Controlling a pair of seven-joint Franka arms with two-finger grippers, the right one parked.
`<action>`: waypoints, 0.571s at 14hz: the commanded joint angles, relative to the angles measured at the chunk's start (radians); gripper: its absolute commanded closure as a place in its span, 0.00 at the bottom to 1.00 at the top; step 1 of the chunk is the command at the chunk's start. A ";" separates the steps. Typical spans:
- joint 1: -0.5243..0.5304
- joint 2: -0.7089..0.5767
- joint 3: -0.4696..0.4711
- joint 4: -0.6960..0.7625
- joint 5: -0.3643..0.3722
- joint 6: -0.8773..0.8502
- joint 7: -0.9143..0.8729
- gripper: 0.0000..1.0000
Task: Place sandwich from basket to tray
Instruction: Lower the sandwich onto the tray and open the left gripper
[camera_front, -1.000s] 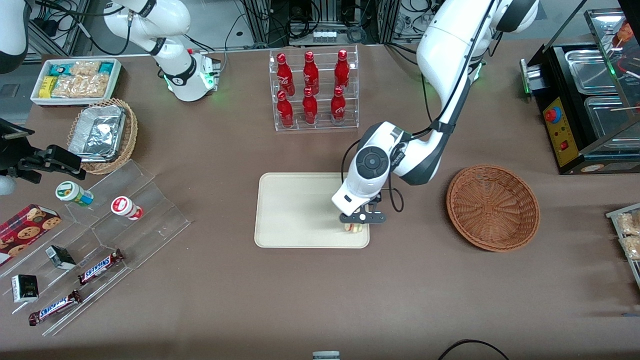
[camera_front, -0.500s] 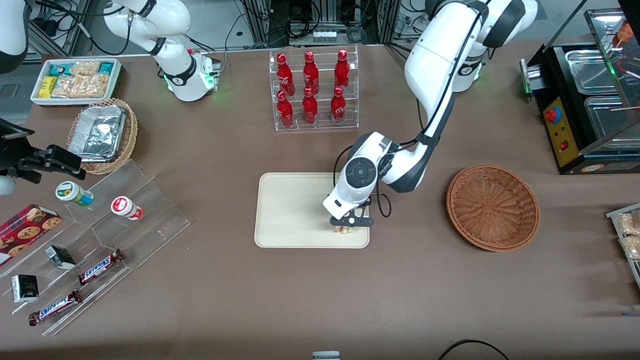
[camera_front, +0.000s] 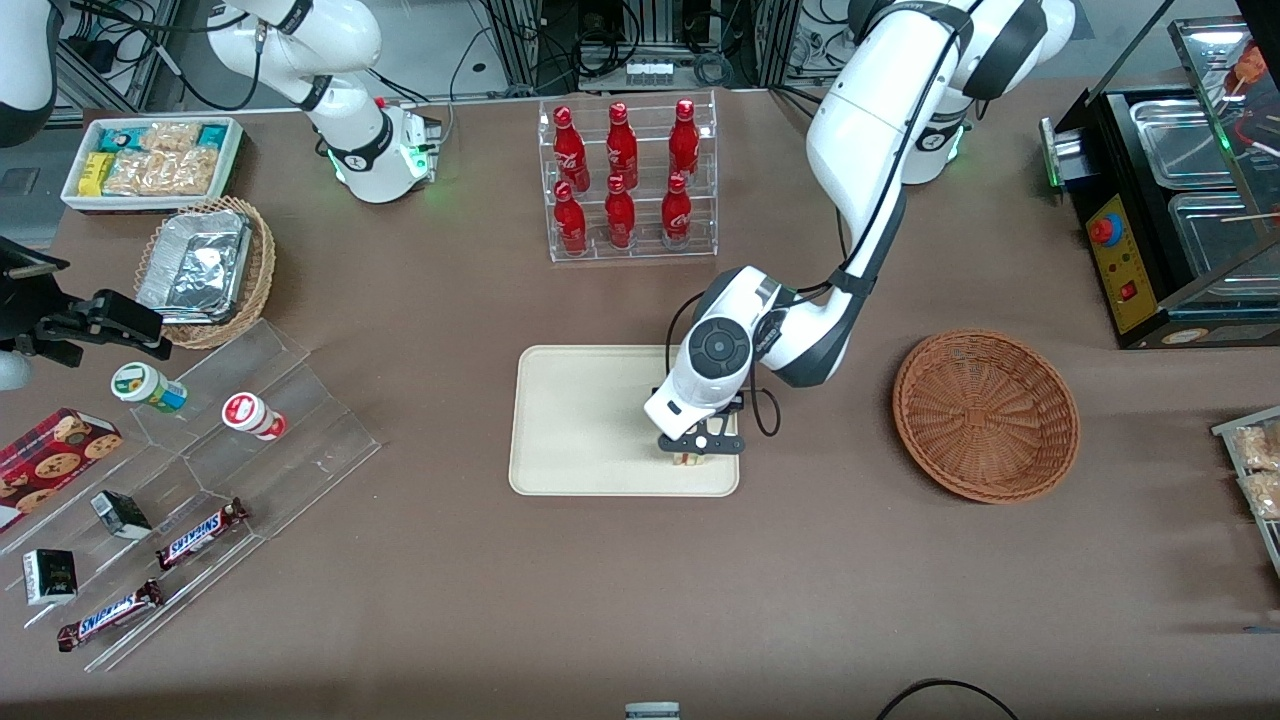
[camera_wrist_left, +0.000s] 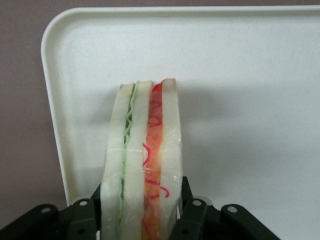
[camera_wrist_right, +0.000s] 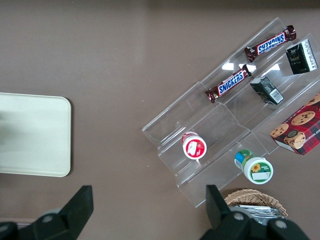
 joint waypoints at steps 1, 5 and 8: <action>-0.012 0.016 0.010 0.034 -0.014 -0.006 -0.001 0.09; -0.002 -0.058 0.011 0.034 -0.018 -0.017 -0.091 0.00; 0.064 -0.195 0.025 0.031 -0.010 -0.249 -0.084 0.00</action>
